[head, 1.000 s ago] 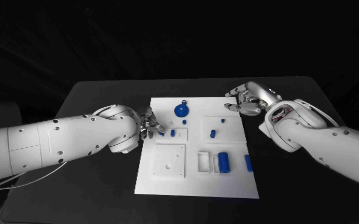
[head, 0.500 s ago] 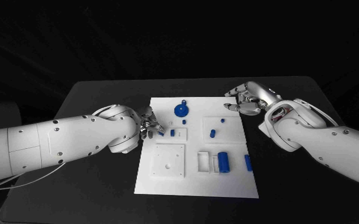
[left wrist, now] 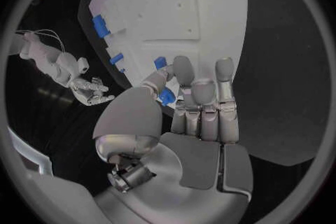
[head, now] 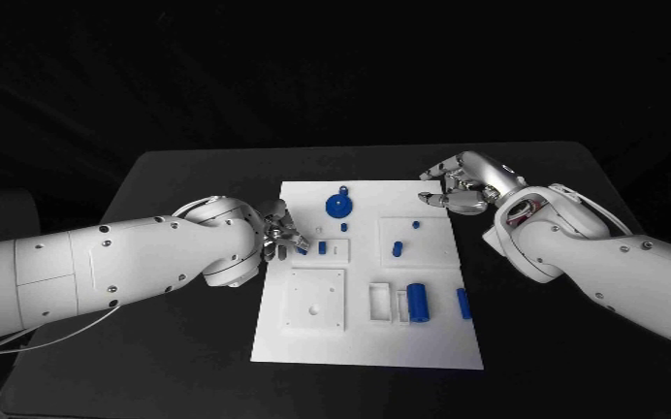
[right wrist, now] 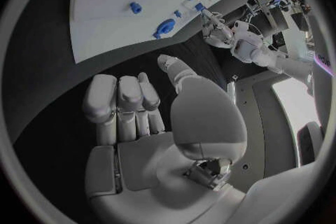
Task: Assemble the parts on the task board
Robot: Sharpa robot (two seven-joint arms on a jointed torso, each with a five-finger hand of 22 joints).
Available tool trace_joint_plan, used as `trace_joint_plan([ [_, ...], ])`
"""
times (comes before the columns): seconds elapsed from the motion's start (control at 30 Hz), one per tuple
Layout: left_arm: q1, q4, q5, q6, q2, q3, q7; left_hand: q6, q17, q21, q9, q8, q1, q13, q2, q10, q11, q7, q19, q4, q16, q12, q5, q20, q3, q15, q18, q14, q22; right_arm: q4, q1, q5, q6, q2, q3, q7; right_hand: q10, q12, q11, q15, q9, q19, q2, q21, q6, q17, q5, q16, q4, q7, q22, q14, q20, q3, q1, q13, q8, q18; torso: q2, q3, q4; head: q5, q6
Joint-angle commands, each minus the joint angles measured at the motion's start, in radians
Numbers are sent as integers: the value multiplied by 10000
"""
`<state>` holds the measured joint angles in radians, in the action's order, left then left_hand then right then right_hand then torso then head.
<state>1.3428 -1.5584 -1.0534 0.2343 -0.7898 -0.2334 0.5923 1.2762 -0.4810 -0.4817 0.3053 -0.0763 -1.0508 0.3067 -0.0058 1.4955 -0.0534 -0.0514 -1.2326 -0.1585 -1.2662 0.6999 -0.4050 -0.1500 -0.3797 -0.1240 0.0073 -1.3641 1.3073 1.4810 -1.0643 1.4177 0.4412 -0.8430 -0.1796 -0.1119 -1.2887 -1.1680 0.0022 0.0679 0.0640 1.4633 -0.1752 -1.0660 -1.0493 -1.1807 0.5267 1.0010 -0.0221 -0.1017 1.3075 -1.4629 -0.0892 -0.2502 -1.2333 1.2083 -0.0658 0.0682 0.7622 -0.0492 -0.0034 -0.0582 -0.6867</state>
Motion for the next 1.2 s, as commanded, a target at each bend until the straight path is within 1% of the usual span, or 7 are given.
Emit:
trace_joint_plan([
  [0.03, -142, -46, 22, -726, 38, -102, 228, 1880, 11, -11, -8, 1, -138, 2, 91, 196, -312, 873, 70, -297, -36, 25, 57, 9, -306, -112, -71, -56, 202, 23, 7, 72, -102, -6, -4, 56, 29, 58, -40, 25, -16, 427, -3, 20, -83, -1, 33, -49, 0, -19, 1391, 2, 4, -51, 121, 8, 39, 92, -2, 0, -1, 5, 2],
  [0.37, -149, -57, -83, -897, 52, -102, 222, 1931, -1, -11, -26, -2, -124, 62, 84, 194, -316, 888, 66, -214, -86, 76, 67, 17, -265, -107, -72, -59, 204, 25, 7, 73, -104, -12, -4, 59, 29, 58, -40, 25, -16, 427, -3, 20, -83, -1, 33, -49, 0, -19, 1391, 2, 4, -51, 121, 8, 39, 92, 0, 0, -3, 16, -9],
  [0.6, -151, -48, -255, -553, 42, -102, 166, 1932, 9, -19, -43, 8, -176, 77, 129, 193, -321, 886, 52, -190, -90, 63, 101, 12, -289, -111, -71, -67, 205, 26, 8, 73, -101, -19, -4, 60, 32, 64, -43, 26, -16, 430, -3, 40, -84, 0, 56, -52, 0, -20, 1388, 1, 3, -57, 126, 4, 40, 94, -2, 1, -2, 17, 4],
  [0.67, -152, -73, -297, -375, 22, -101, 115, 1943, 12, -21, -44, 3, -192, 80, 124, 194, -323, 889, 48, -191, -91, 62, 102, 11, -290, -113, -70, -73, 204, 26, 8, 73, -99, -21, -4, 62, 32, 64, -43, 26, -16, 430, -3, 40, -84, 0, 56, -52, 0, -20, 1388, 1, 3, -57, 126, 4, 40, 94, -2, 3, -1, 10, 5],
  [0.87, -162, -216, -365, 613, -81, -100, -153, 2017, -141, -75, -38, -29, -215, 148, 95, 193, -356, 917, -8, -172, -192, 162, -7, -10, -317, -135, -68, -170, 212, 21, 9, 73, -91, -32, -4, 67, 35, 68, -43, 27, -16, 431, -11, 38, -84, -1, 78, -50, 2, -19, 1389, 1, 2, -58, 136, 1, 40, 94, -6, 9, 11, 9, 18],
  [0.97, -174, -327, -295, 1202, -157, -99, -247, 2043, -208, -115, -33, -39, -194, 179, 77, 193, -372, 929, -29, -187, -234, 202, -62, -23, -347, -148, -70, -209, 212, 19, 9, 73, -90, -38, -4, 67, 35, 68, -43, 27, -16, 431, -11, 38, -84, -1, 78, -50, 2, -19, 1389, 1, 2, -58, 136, 1, 40, 94, -6, 4, 5, 7, 8],
  [1.2, -196, -549, -122, 2254, -307, -99, -232, 2079, -332, -187, -24, -51, -150, 228, 66, 190, -396, 946, -35, -200, -317, 254, -90, -31, -382, -159, -69, -252, 217, 22, 10, 73, -96, -62, -4, 57, 33, 65, -43, 28, -16, 433, -13, 39, -89, 2, 97, -55, 0, -18, 1389, 1, 1, -66, 140, 3, 39, 94, -6, -8, 10, -8, -14],
])
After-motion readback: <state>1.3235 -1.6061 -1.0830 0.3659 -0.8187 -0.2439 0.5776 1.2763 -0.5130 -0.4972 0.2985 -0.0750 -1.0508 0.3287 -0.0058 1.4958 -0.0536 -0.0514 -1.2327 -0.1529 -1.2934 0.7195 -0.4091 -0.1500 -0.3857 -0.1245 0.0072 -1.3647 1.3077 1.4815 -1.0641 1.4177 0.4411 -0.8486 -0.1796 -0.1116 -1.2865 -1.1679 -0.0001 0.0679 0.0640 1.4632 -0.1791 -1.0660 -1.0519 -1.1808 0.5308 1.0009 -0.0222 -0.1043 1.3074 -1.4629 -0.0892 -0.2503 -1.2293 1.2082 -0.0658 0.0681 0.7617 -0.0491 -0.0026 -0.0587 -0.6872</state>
